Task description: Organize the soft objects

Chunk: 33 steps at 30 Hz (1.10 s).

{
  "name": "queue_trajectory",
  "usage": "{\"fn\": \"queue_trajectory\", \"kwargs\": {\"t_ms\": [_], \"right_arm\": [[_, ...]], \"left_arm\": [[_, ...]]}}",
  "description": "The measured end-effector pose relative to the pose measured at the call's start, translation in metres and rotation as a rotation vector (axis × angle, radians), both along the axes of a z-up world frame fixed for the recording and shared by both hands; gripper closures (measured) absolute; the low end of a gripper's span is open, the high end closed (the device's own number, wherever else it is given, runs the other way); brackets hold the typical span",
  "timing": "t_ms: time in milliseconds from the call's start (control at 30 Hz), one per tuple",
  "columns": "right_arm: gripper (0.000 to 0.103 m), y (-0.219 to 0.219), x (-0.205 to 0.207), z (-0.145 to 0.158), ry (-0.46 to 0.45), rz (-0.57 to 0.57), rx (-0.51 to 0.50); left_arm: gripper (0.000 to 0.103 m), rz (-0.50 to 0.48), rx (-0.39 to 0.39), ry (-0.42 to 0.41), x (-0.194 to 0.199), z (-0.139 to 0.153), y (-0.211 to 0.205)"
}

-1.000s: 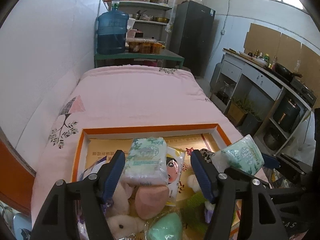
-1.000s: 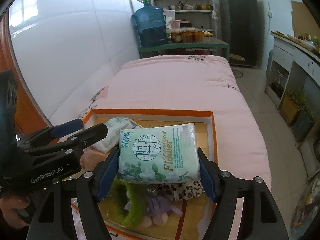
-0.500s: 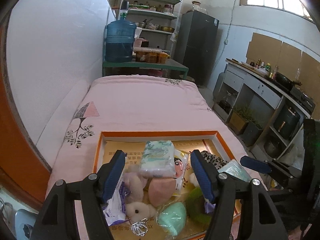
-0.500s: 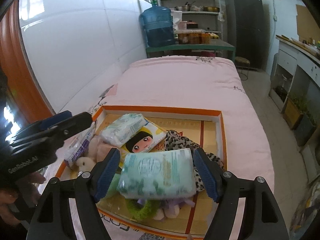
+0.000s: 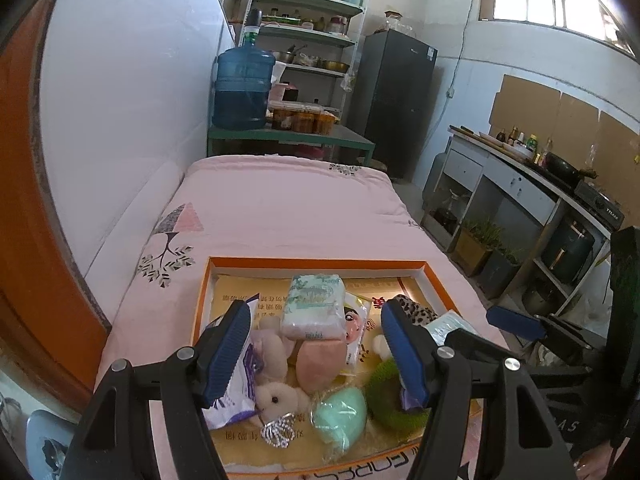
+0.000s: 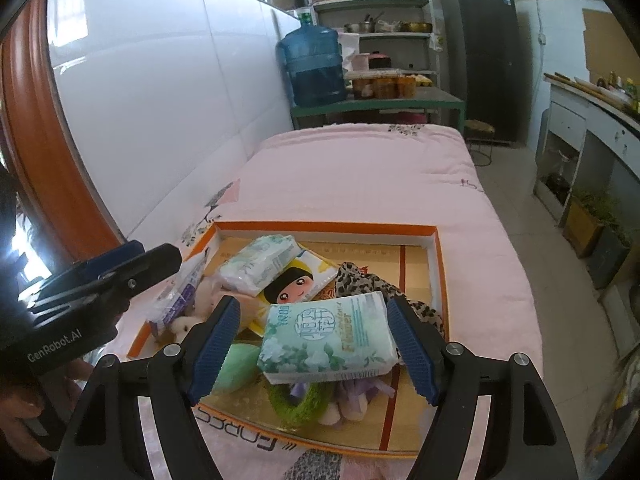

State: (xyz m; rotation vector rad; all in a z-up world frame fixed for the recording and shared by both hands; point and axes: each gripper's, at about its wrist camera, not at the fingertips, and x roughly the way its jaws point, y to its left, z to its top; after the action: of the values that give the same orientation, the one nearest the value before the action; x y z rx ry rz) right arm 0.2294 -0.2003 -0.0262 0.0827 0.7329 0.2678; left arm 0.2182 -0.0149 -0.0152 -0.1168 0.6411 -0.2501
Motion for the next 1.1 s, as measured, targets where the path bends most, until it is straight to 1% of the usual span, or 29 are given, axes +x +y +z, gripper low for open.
{"fn": "queue_trajectory", "kwargs": {"t_ms": [367, 600, 700, 1000, 1100], "right_arm": [[0.026, 0.008, -0.043, 0.019, -0.074, -0.051, -0.064], [0.026, 0.009, -0.070, 0.027, -0.091, -0.081, -0.048], [0.026, 0.010, -0.083, 0.031, -0.104, -0.092, -0.048], [0.026, 0.013, -0.118, 0.040, -0.113, -0.095, -0.044], [0.026, 0.016, -0.131, 0.042, -0.119, -0.098, -0.046]], "left_arm": [[0.036, 0.034, -0.001, -0.050, -0.039, 0.017, 0.006], [0.036, 0.061, 0.047, -0.101, -0.073, 0.026, 0.005], [0.036, 0.074, 0.053, -0.117, -0.087, 0.029, 0.005], [0.036, 0.134, 0.086, -0.134, -0.125, 0.040, 0.007], [0.036, 0.154, 0.116, -0.151, -0.138, 0.042, 0.006]]}}
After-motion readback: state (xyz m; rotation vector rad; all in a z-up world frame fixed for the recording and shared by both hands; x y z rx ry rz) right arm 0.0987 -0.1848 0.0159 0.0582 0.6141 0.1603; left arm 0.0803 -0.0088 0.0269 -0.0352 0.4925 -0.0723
